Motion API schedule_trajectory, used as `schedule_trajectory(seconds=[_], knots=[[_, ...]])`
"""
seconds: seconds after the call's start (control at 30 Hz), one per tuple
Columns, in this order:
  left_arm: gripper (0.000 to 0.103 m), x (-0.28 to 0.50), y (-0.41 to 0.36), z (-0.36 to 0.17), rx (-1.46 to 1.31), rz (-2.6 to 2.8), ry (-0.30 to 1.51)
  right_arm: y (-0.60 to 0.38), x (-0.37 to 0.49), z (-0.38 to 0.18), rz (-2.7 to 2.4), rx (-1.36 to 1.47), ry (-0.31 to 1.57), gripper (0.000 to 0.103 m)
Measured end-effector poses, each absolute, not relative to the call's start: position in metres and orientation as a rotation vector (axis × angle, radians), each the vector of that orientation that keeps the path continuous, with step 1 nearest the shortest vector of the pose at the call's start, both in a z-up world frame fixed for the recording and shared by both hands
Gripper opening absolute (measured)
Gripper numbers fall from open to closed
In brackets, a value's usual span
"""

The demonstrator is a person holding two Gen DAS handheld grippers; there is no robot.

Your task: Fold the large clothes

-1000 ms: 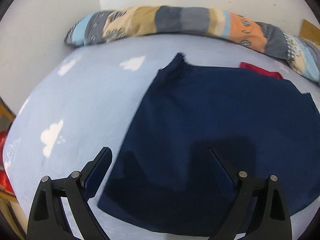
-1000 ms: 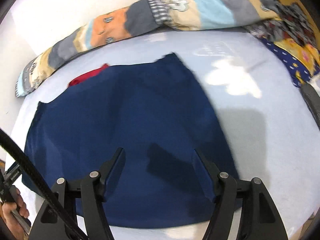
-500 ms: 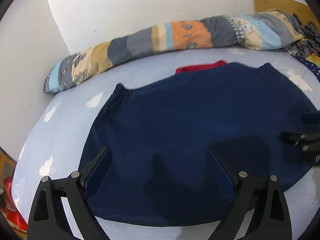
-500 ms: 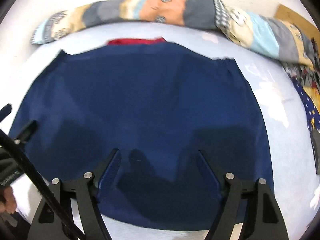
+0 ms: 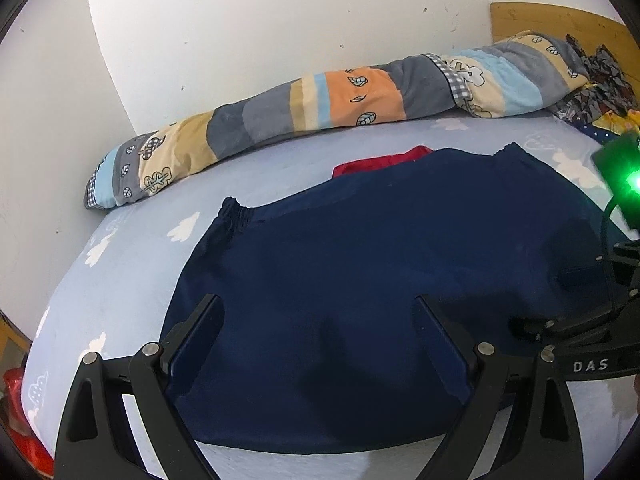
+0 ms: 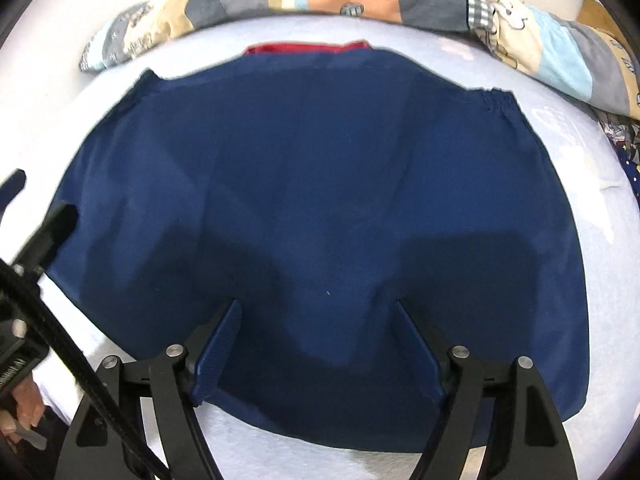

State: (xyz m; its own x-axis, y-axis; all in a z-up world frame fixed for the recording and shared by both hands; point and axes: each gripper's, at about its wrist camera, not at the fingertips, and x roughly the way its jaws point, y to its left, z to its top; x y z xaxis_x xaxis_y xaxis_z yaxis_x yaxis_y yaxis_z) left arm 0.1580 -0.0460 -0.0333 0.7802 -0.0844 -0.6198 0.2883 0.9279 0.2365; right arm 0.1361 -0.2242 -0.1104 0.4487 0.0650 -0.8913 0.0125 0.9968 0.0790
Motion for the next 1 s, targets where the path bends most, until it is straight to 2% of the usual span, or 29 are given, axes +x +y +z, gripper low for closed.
schedule_trajectory(seconds=[0.17, 0.63, 0.8, 1.0], knots=[[0.095, 0.155, -0.047, -0.029, 0.339, -0.205, 0.623, -0.220, 0.137, -0.099, 0.052, 0.075, 1.054, 0.082], [0.095, 0.157, -0.049, -0.030, 0.361, -0.213, 0.636, -0.219, 0.146, -0.122, 0.083, 0.093, 1.135, 0.083], [0.095, 0.183, -0.045, -0.041, 0.378, -0.230, 0.700, -0.234, 0.147, -0.102, 0.058, 0.138, 1.064, 0.083], [0.095, 0.249, -0.030, -0.056, 0.337, -0.187, 0.830, -0.266, 0.164, -0.078, -0.032, 0.119, 0.993, 0.083]])
